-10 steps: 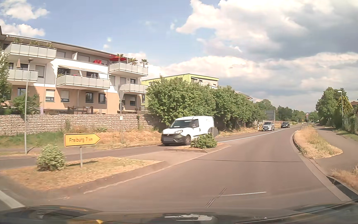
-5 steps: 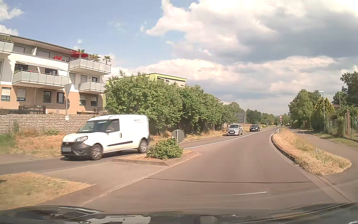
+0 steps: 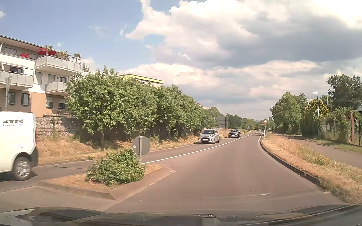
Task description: Follow the waypoints while adhering to traffic rules and regulations
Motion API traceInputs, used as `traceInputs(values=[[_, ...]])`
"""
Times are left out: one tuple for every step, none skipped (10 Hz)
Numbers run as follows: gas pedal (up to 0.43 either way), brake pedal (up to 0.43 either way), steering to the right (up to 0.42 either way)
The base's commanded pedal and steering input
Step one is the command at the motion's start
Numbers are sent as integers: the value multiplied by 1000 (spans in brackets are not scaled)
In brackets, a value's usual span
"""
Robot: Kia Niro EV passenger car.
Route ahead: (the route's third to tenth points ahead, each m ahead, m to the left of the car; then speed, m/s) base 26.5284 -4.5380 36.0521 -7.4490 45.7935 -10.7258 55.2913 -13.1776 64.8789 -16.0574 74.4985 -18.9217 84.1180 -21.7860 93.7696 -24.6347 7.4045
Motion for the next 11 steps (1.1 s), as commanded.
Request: traceInputs(values=[[209, 0, 104], [209, 0, 104], [209, 0, 104], [209, 0, 104], [209, 0, 104], [209, 0, 103], [209, 0, 101], [209, 0, 96], [209, 0, 90], [209, 0, 81], [209, 0, 75]])
